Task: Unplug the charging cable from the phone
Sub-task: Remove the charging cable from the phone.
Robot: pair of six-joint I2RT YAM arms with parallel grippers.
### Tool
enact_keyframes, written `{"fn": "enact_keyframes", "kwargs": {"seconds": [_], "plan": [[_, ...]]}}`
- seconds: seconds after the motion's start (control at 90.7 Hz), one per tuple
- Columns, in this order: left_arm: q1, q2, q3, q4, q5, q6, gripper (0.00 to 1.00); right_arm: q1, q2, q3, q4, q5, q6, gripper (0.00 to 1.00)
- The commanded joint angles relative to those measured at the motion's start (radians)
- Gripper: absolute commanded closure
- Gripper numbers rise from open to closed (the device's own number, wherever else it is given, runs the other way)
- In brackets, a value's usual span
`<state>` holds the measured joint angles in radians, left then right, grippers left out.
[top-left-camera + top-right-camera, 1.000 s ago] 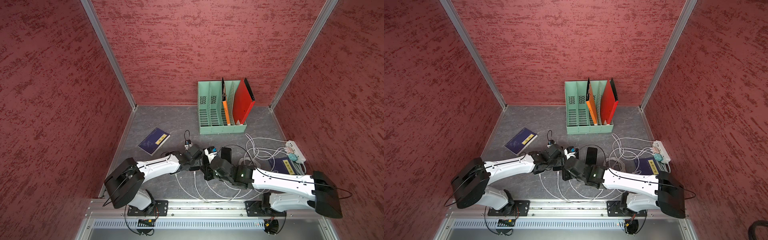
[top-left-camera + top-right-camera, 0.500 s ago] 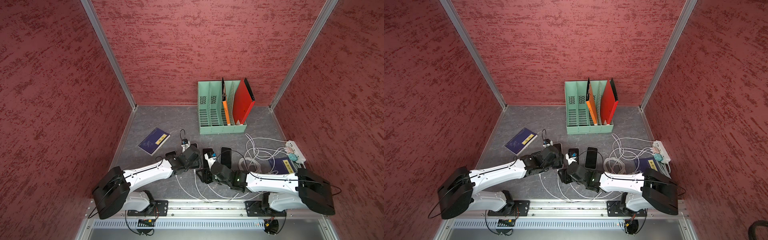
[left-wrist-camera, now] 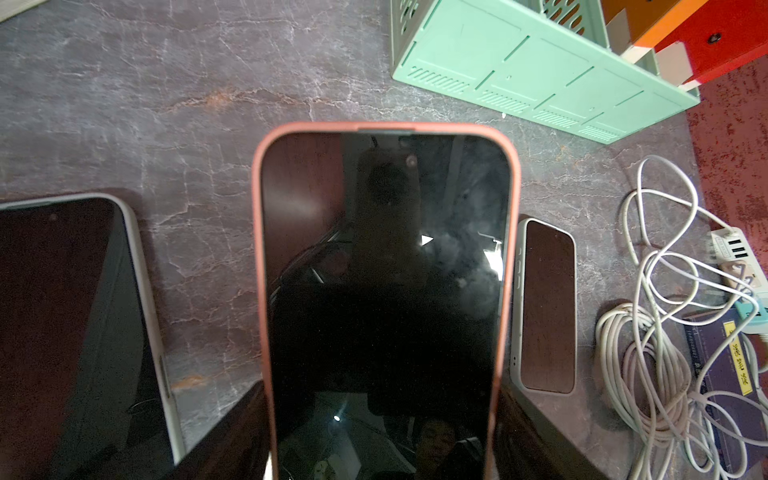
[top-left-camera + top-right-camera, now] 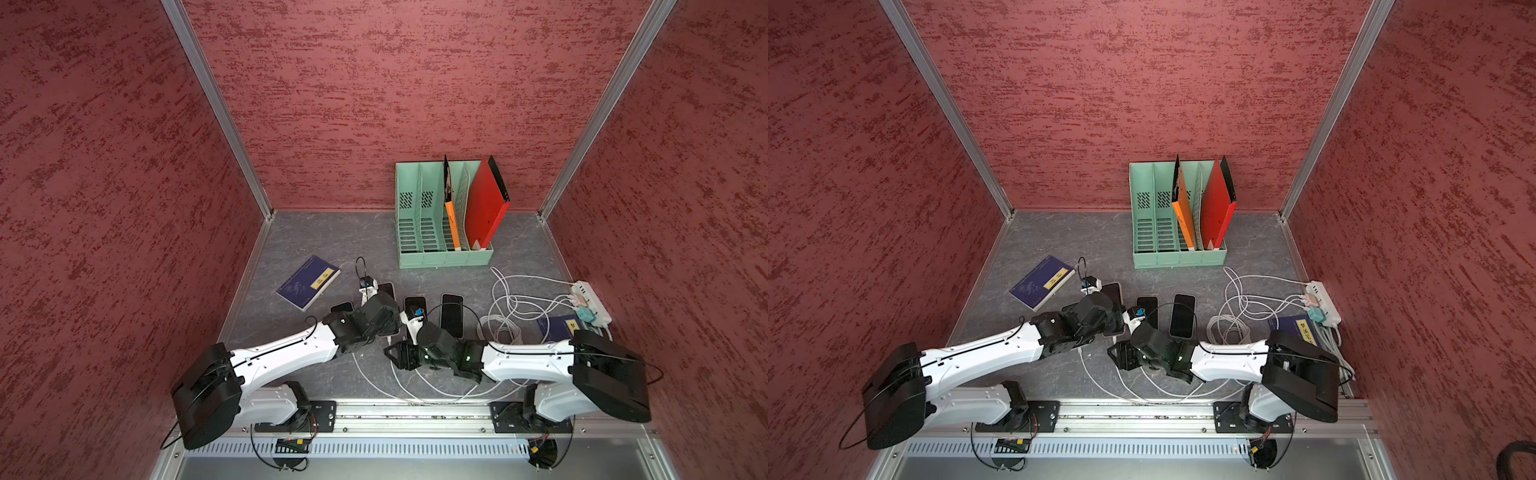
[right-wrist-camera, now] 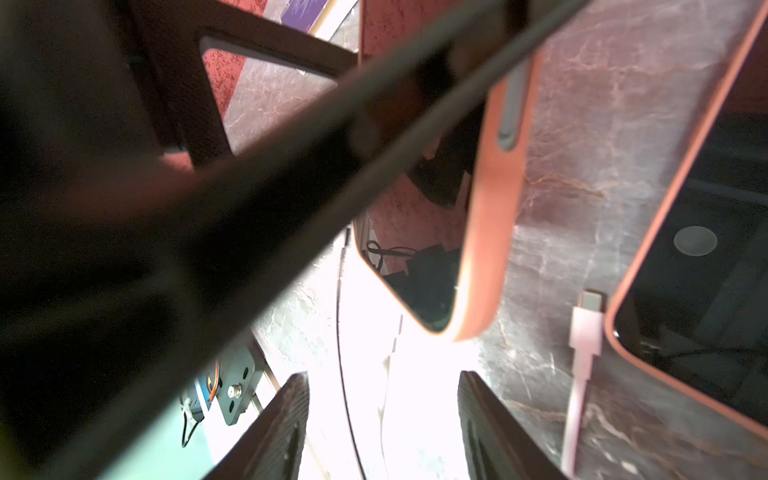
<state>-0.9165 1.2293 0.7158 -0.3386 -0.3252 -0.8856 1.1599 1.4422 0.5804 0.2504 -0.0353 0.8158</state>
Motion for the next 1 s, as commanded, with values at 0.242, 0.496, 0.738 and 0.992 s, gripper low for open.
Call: {"fn": "enact_keyframes", "kwargs": {"seconds": [0.242,0.496,0.738,0.992], "plan": [[-0.01,-0.079,-0.005,0.015,-0.068,-0.016,1.0,-0.005,0.051,-0.001,0.055,-0.037,0.012,0.48],[-0.011,-0.085,-0.013,0.017,-0.07,-0.022,1.0,-0.006,0.057,-0.001,0.079,-0.05,0.009,0.63],[-0.014,-0.095,-0.019,0.025,-0.083,-0.025,1.0,-0.005,0.052,-0.001,0.088,-0.054,0.005,0.78],[-0.022,-0.108,-0.029,0.036,-0.1,-0.029,1.0,-0.002,0.039,-0.019,0.097,-0.049,0.004,0.88]]}}
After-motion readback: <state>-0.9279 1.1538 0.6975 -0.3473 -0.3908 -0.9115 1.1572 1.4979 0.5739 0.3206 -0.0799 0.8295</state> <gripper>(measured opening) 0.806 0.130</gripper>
